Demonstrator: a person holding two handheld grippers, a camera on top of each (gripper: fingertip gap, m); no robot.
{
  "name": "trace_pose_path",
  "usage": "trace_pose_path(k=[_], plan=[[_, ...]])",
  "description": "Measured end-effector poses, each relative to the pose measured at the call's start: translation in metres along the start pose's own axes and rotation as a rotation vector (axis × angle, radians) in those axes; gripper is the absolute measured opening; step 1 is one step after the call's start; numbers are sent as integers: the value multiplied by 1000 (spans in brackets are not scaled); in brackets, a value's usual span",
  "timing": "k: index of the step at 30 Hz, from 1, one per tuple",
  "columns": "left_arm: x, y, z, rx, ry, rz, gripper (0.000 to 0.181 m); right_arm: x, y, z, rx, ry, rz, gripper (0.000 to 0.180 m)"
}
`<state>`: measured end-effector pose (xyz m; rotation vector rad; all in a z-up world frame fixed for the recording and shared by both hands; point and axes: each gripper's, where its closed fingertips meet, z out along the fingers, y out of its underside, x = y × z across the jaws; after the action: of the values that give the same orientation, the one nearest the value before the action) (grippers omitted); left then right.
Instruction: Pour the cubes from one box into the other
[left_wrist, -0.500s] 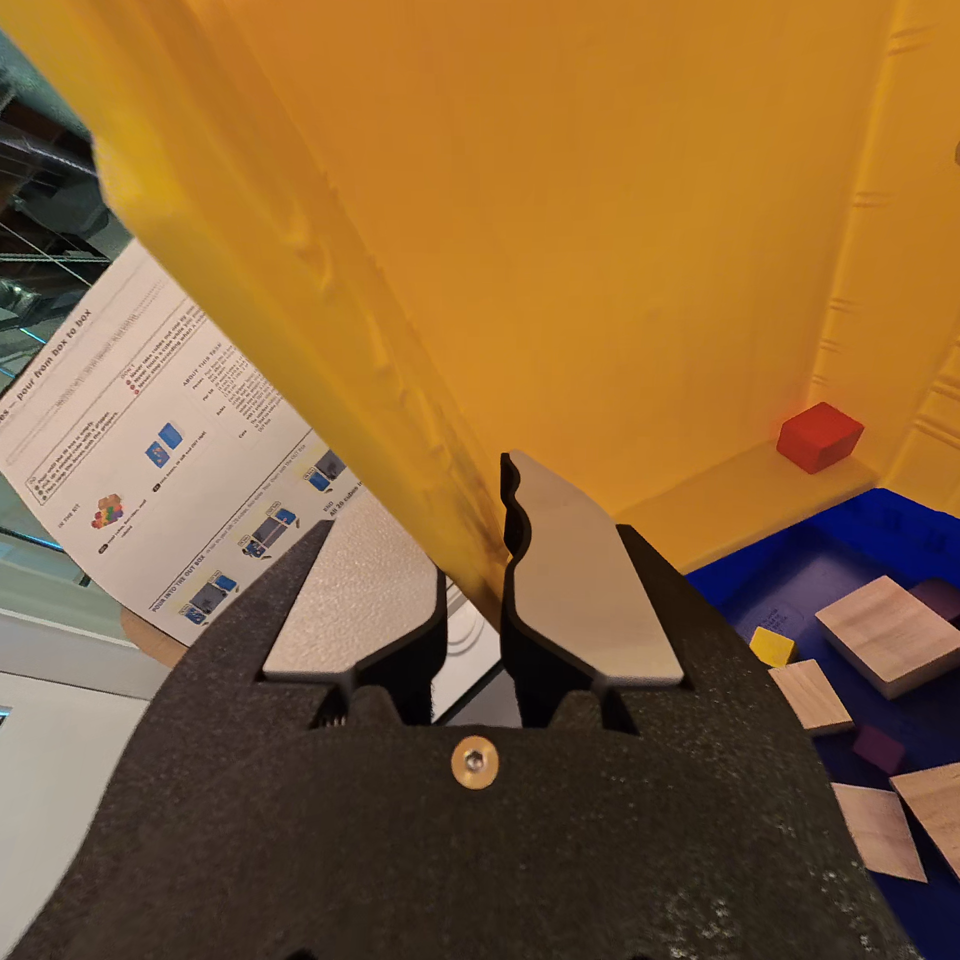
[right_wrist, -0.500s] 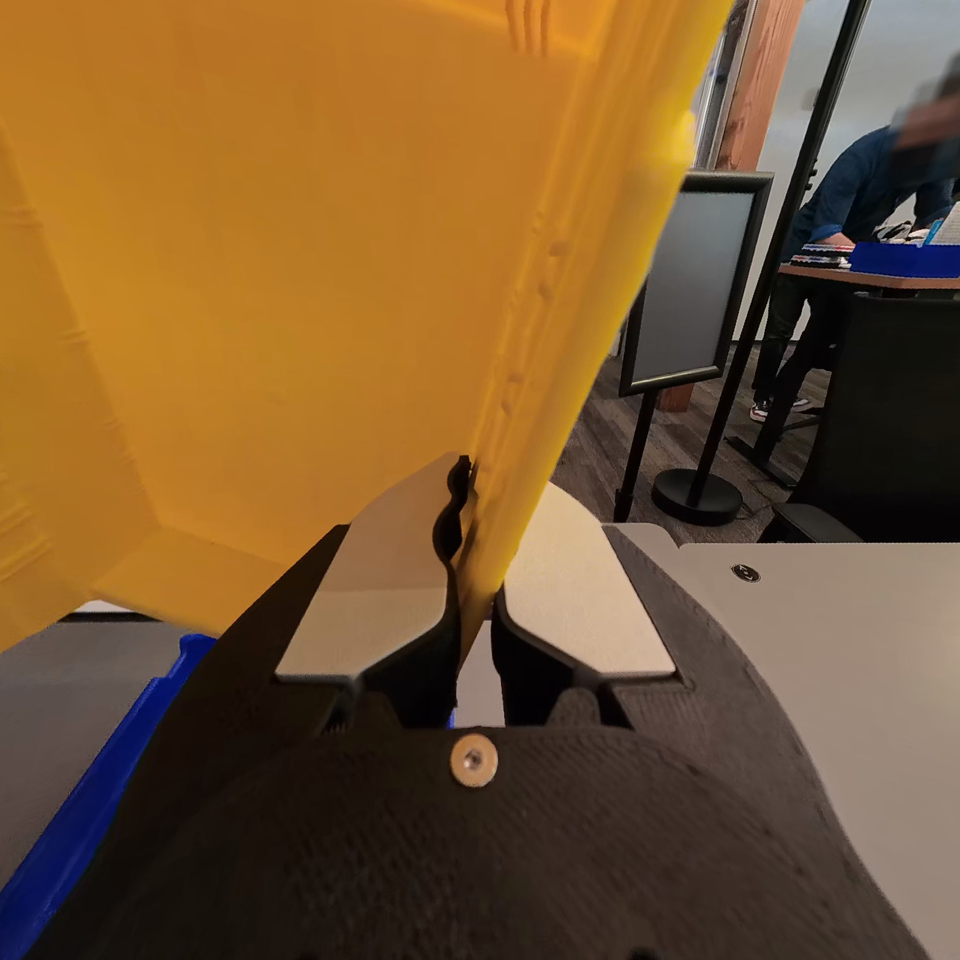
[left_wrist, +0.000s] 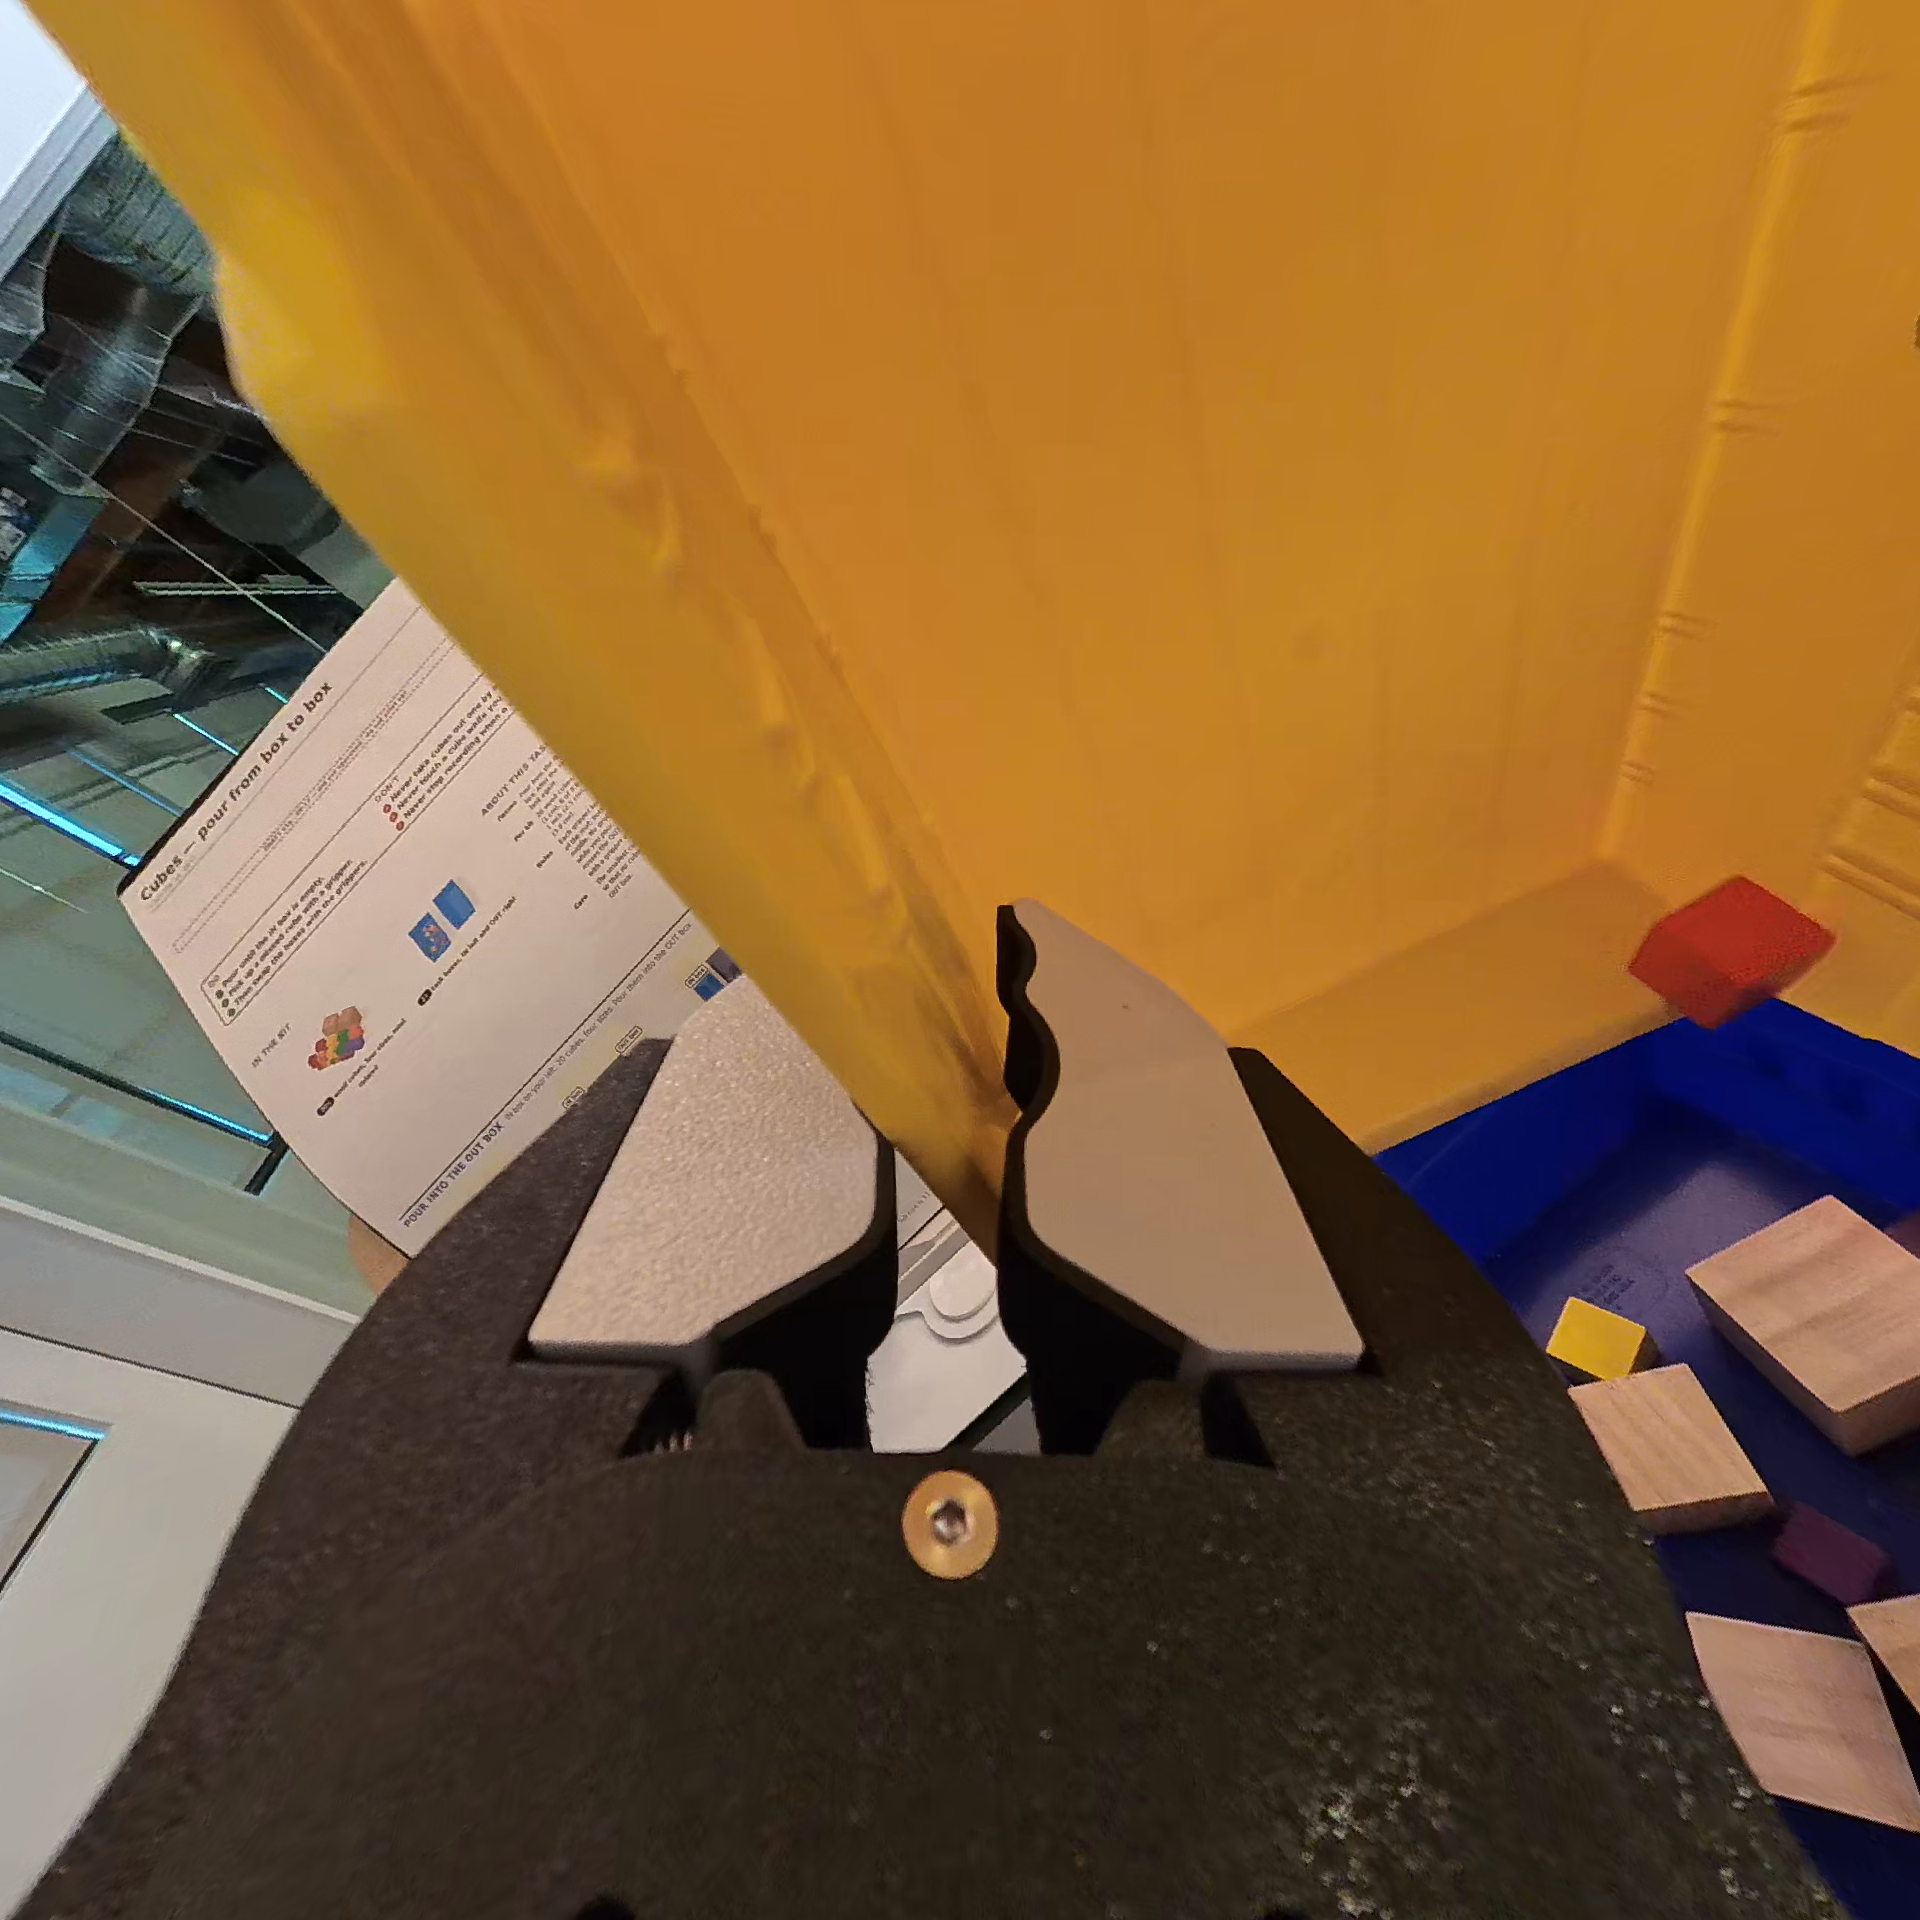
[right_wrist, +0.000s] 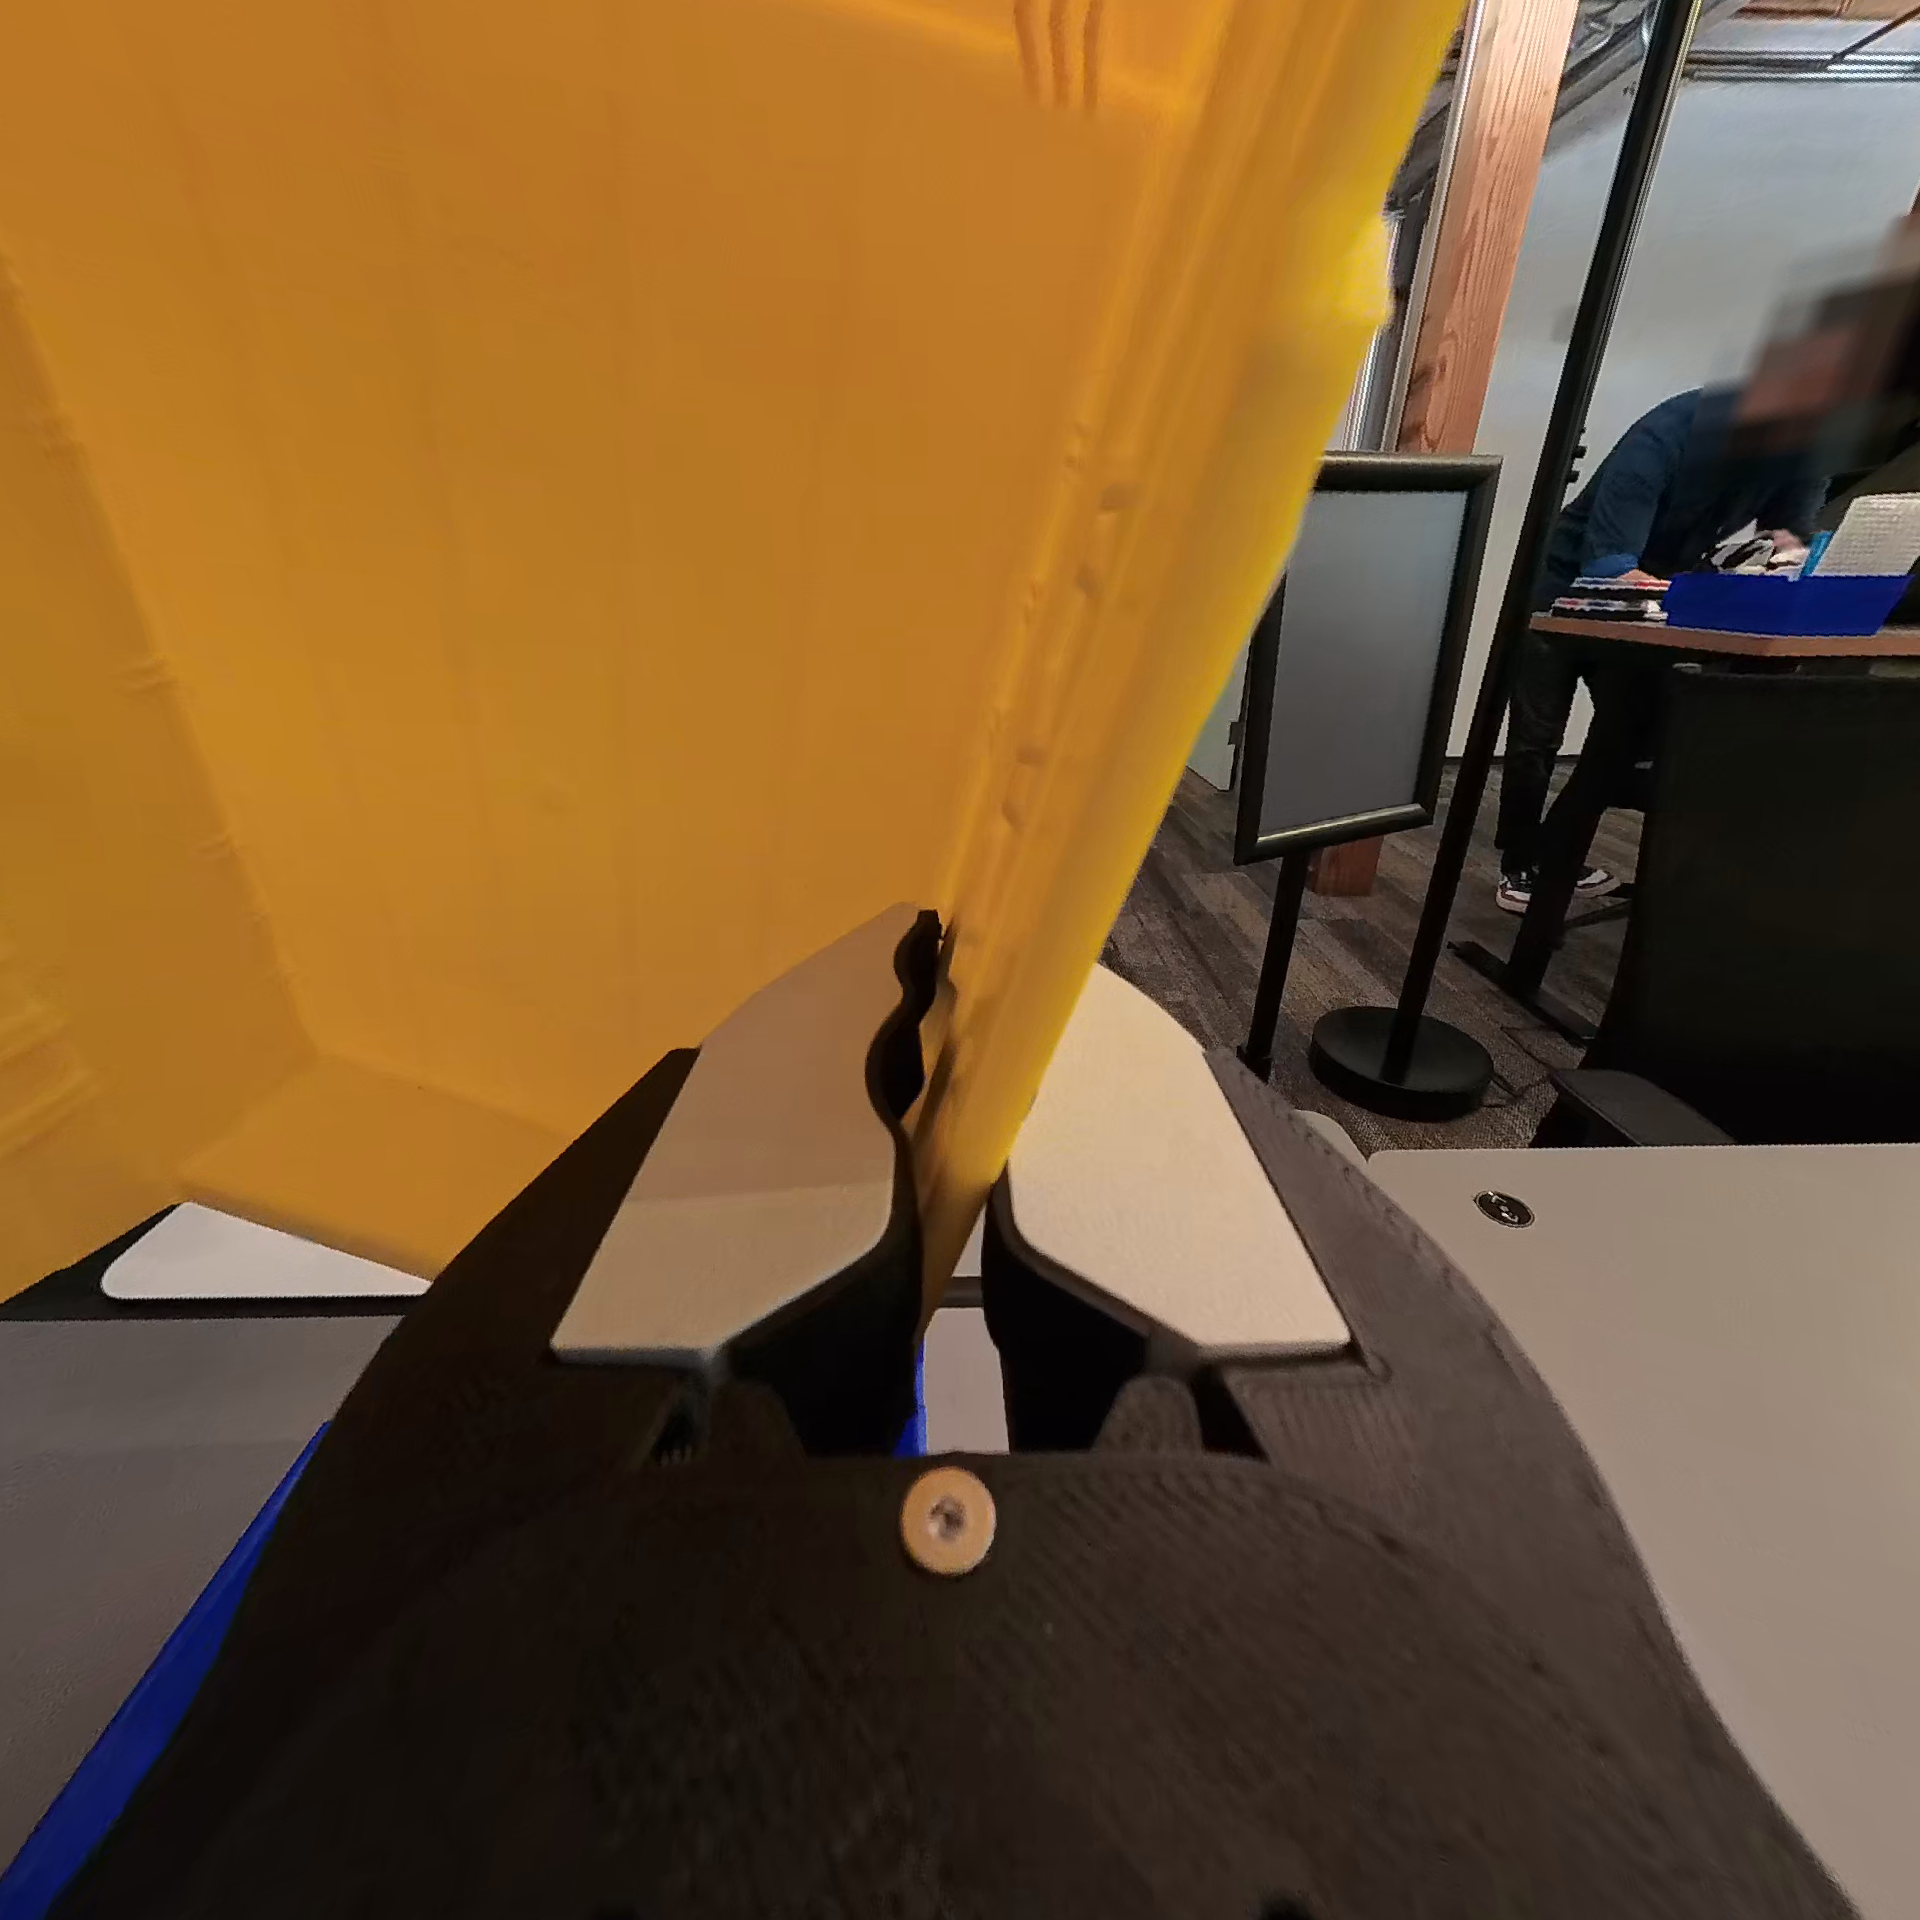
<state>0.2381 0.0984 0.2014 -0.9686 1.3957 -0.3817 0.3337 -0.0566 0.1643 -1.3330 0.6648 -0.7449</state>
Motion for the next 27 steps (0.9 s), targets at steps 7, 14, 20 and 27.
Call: trace_pose_path(k=[7, 14, 20, 27], plan=[[3, 4, 1, -13, 7, -2, 18, 1, 3, 1, -17, -6, 5, 5], [8, 16, -5, -63, 49, -25, 23, -5, 5, -2, -82, -50, 6, 5], [35, 10, -11, -151, 214, -38, 39, 12, -6, -9, -245, -53, 74, 4], [82, -42, 27, -312, 687, -291, 52, 85, -27, 47, -756, -49, 115, 5]])
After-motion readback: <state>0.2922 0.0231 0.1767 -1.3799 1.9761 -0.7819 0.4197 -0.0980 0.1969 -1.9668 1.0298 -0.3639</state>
